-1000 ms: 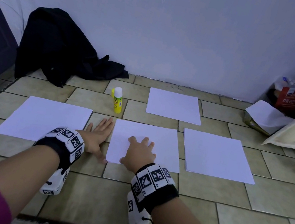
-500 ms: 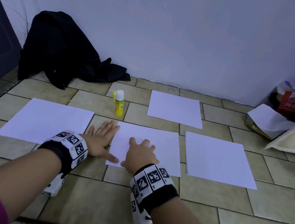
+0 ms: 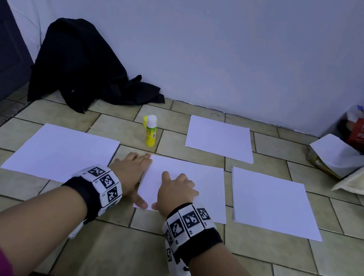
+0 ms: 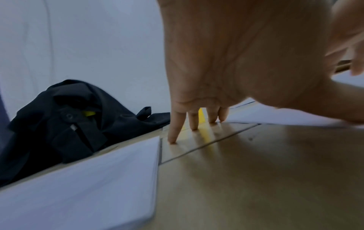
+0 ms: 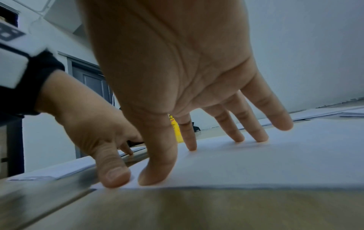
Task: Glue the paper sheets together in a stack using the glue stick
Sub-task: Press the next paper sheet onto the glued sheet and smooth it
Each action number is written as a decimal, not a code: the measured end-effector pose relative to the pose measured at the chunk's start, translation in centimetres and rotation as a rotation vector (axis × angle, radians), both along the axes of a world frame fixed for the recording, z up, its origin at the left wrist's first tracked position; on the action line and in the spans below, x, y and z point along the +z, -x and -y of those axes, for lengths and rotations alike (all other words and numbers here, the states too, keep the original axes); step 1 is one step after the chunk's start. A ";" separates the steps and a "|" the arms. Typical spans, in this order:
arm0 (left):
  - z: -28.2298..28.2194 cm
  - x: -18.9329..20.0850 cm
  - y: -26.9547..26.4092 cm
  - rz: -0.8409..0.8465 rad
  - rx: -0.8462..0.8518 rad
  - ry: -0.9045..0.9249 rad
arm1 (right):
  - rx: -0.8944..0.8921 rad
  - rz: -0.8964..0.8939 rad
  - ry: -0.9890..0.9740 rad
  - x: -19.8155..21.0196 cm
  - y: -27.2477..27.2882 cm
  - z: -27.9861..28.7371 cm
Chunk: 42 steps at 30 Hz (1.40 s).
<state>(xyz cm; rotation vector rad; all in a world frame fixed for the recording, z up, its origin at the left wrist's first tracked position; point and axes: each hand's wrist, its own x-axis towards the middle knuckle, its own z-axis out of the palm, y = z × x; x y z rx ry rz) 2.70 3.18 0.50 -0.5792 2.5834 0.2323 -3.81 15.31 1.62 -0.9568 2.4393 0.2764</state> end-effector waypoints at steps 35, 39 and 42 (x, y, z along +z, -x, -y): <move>-1.2 2.7 1.7 0.105 -0.085 0.169 | 0.017 -0.237 -0.039 0.5 7.5 -4.0; -4.3 2.8 2.9 -0.120 -0.228 0.030 | 0.080 -0.101 0.093 0.1 5.8 -3.1; -5.1 2.3 2.6 -0.064 -0.274 0.027 | 0.018 -0.062 0.107 0.1 4.8 -2.7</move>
